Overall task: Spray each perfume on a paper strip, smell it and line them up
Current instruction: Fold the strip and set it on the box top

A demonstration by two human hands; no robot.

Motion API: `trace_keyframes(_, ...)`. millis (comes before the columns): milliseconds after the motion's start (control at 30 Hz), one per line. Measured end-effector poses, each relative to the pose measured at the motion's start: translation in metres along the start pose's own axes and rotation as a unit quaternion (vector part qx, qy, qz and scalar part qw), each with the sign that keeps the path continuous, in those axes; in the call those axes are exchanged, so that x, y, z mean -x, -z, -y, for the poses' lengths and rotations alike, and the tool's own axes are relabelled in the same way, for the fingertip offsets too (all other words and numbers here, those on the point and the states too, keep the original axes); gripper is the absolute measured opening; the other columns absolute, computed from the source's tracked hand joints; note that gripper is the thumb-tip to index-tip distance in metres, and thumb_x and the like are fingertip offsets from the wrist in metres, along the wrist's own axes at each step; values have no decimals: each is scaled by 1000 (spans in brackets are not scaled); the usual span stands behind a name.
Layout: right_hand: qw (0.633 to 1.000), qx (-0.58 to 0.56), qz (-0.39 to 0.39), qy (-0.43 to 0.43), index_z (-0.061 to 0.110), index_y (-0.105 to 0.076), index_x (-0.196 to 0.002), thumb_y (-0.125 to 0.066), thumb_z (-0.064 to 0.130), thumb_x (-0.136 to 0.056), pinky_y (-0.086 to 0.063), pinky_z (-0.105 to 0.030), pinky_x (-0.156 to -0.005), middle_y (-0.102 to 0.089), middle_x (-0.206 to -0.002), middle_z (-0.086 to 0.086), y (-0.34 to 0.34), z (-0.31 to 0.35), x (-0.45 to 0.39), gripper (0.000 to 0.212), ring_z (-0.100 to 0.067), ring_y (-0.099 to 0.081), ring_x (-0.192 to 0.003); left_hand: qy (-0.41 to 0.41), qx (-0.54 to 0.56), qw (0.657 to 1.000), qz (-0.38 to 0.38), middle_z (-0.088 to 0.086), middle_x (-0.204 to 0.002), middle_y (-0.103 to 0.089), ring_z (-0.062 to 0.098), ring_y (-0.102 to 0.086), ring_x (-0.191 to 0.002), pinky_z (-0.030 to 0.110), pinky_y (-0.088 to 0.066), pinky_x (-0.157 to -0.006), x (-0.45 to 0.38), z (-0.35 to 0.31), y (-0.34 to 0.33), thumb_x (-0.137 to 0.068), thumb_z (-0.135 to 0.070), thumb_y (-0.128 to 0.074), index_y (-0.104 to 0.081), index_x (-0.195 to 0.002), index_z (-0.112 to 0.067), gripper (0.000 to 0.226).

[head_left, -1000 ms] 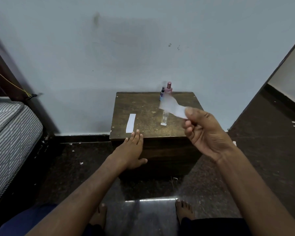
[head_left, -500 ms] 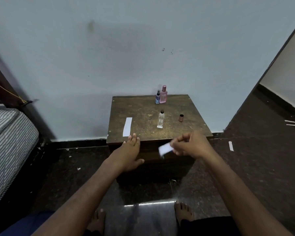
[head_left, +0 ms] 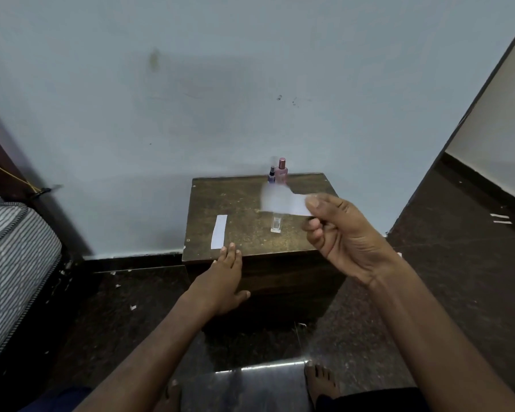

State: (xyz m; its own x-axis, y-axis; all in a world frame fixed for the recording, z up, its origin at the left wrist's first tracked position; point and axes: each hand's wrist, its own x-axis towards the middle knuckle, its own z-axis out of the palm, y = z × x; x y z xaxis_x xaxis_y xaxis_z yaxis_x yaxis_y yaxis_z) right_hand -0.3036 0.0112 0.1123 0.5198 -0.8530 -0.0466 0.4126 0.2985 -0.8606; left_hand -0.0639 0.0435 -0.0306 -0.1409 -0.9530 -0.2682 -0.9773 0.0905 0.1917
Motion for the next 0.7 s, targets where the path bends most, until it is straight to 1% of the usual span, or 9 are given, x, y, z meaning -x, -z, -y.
trace_keyframes(67,982,167,-77,-43,1,-77,-94,-77,6,-86,-56,-19,-56,-72,-72,-7,14,-20,-1,10,-13,-66,-61,2,1,1000,-6,13,-174,20,27,14,-162,41,-13,-131,-1,-1,0,-104,-47,-59,9,-166,-7,100)
trace_keyframes(133,884,441,-133,-85,0,-78,-92,-82,7,-86,-59,-26,-62,-76,-70,-9,24,-40,4,10,-17,-70,-61,1,2,1000,-10,11,-174,19,26,13,-163,41,-11,-131,0,-1,0,-104,-47,-60,9,-166,-8,100)
trace_keyframes(167,872,463,-136,-87,-1,-78,-91,-82,8,-86,-59,-26,-62,-76,-70,-10,28,-43,3,11,-17,-70,-61,1,5,1000,-10,11,-174,19,25,13,-163,41,-11,-131,0,0,0,-104,-47,-60,8,-167,-8,100)
trace_keyframes(267,993,103,-41,-36,1,-75,-95,-76,8,-86,-54,-15,-54,-67,-70,-6,6,-15,0,12,-8,-62,-58,-5,0,1000,-14,10,-175,18,26,12,-163,44,-9,-131,-1,2,0,-103,-47,-61,5,-168,-10,99)
trace_keyframes(333,999,-48,24,-8,9,-76,-86,-72,10,-88,-51,-12,-51,-63,-70,-1,-6,0,0,5,-4,-58,-56,-4,-10,1000,-19,8,-175,17,26,10,-163,45,-8,-131,-1,2,0,-103,-47,-60,5,-168,-10,99)
trace_keyframes(400,993,104,-30,-36,8,-79,-82,-79,12,-83,-54,-17,-54,-68,-69,-5,6,-13,-1,4,-8,-60,-56,-2,-15,1000,-21,7,-176,16,26,9,-164,46,-8,-131,0,1,-1,-103,-47,-60,5,-168,-11,99)
trace_keyframes(500,861,482,-130,-95,0,-78,-84,-85,8,-83,-54,-23,-57,-75,-67,-11,24,-38,6,10,-17,-68,-57,1,-22,1000,-19,8,-176,16,27,8,-164,46,-9,-131,1,1,-1,-104,-47,-60,6,-167,-10,99)
trace_keyframes(600,980,188,-59,-43,1,-75,-90,-80,8,-81,-52,-14,-51,-68,-70,-8,7,-13,3,12,-9,-61,-54,-1,-30,999,-15,10,-177,11,29,4,-164,46,-9,-131,0,2,3,-104,-47,-59,4,-168,-10,97)
trace_keyframes(700,1000,-20,15,5,6,-73,-87,-74,10,-80,-49,-11,-46,-61,-72,-3,-7,5,2,9,-3,-56,-50,-1,-35,999,-9,9,-175,18,27,9,-163,46,-9,-131,0,-1,2,-104,-49,-59,8,-167,-10,100)
